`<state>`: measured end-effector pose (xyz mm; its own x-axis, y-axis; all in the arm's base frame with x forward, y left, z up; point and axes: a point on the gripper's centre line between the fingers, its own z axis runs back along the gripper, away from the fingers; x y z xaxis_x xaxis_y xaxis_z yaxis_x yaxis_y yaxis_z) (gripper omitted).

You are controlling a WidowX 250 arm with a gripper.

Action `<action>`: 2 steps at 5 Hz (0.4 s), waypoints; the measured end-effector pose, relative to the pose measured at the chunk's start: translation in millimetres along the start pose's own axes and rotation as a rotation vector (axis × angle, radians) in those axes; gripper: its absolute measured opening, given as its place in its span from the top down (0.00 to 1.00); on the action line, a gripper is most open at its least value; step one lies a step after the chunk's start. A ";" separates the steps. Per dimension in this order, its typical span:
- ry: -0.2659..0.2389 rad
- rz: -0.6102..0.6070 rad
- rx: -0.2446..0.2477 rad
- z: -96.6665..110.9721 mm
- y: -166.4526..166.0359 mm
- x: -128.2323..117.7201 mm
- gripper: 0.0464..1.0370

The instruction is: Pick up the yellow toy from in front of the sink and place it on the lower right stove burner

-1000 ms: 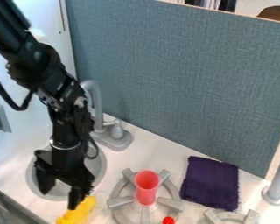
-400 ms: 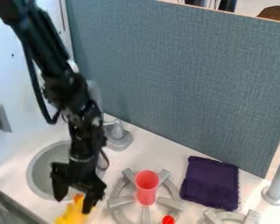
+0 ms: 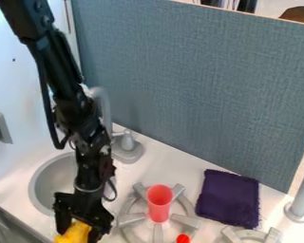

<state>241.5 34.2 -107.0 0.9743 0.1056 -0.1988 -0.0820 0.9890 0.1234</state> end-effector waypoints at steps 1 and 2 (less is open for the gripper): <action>-0.019 -0.007 0.002 -0.3 -5.2 1.2 0.09; -0.062 -0.026 -0.011 19.2 -4.4 -11.2 0.36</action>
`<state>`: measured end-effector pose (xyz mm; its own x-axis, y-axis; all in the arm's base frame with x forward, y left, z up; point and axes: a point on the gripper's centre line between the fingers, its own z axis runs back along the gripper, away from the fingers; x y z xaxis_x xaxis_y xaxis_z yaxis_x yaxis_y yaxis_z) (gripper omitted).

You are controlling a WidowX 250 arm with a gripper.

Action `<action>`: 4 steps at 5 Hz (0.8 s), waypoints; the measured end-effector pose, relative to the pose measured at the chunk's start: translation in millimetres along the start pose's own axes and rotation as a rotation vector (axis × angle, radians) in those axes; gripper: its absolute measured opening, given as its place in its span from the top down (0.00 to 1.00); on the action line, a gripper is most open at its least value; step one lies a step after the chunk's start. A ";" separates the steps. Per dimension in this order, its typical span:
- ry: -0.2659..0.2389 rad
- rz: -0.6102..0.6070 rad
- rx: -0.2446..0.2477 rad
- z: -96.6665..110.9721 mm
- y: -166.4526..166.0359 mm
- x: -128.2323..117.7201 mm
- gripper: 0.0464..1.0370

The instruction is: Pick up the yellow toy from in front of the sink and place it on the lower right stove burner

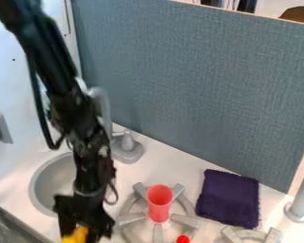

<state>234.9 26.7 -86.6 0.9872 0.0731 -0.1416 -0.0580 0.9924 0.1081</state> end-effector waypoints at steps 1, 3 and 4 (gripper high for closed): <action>-0.109 0.021 -0.024 55.5 3.3 -7.0 0.59; -0.258 -0.056 0.094 116.1 -37.8 -16.8 0.73; -0.291 -0.129 0.079 137.8 -70.1 -9.2 0.73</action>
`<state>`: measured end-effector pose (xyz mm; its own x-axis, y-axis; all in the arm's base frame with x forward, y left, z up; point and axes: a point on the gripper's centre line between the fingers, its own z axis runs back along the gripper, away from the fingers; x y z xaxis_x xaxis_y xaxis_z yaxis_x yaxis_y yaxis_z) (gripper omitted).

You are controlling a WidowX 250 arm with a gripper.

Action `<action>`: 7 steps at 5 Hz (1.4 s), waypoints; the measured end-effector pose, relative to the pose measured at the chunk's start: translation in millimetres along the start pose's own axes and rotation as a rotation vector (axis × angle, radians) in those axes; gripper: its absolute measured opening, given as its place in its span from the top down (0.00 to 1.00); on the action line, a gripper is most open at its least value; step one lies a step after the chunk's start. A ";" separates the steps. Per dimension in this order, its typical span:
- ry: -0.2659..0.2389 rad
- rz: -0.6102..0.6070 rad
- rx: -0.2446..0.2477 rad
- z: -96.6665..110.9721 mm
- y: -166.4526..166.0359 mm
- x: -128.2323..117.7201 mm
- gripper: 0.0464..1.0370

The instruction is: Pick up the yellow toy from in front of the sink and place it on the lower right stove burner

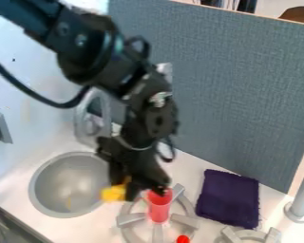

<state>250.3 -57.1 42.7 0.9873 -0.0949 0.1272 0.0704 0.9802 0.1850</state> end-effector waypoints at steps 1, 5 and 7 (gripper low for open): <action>-0.060 -0.070 -0.029 22.4 -31.0 16.2 0.73; 0.041 -0.295 -0.048 -25.2 -128.7 64.4 0.73; 0.071 -0.379 -0.086 -47.3 -165.5 62.7 0.73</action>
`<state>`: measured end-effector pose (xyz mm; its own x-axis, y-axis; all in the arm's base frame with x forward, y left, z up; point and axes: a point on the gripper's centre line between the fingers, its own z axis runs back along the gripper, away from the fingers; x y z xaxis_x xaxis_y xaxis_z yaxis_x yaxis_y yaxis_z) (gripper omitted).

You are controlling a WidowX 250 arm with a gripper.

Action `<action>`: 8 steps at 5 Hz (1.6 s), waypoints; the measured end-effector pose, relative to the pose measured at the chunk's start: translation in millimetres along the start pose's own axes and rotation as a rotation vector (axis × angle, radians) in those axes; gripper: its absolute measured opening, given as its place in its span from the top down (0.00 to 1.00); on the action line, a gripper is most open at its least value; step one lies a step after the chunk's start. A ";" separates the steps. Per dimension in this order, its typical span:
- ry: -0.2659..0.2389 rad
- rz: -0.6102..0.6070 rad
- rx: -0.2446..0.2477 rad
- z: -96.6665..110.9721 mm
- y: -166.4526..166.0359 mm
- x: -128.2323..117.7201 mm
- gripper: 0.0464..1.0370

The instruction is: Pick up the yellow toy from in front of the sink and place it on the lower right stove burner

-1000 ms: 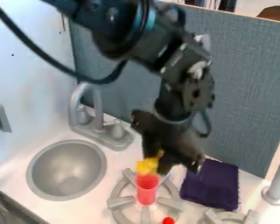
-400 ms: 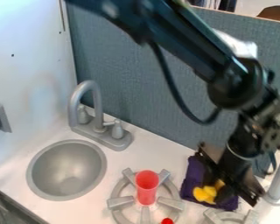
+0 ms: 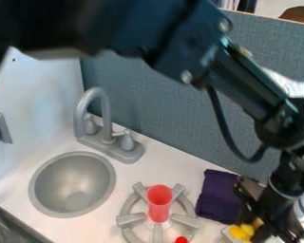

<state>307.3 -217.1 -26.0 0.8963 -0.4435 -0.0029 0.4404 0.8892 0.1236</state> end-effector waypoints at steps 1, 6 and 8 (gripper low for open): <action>0.040 -0.040 0.010 -19.3 -6.3 3.0 0.73; 0.006 -0.013 -0.029 -18.7 -5.8 8.6 0.07; -0.051 0.193 -0.165 30.4 70.7 34.9 0.04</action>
<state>368.2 -173.1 12.8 0.9626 -0.2652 0.0552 0.2678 0.9623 -0.0465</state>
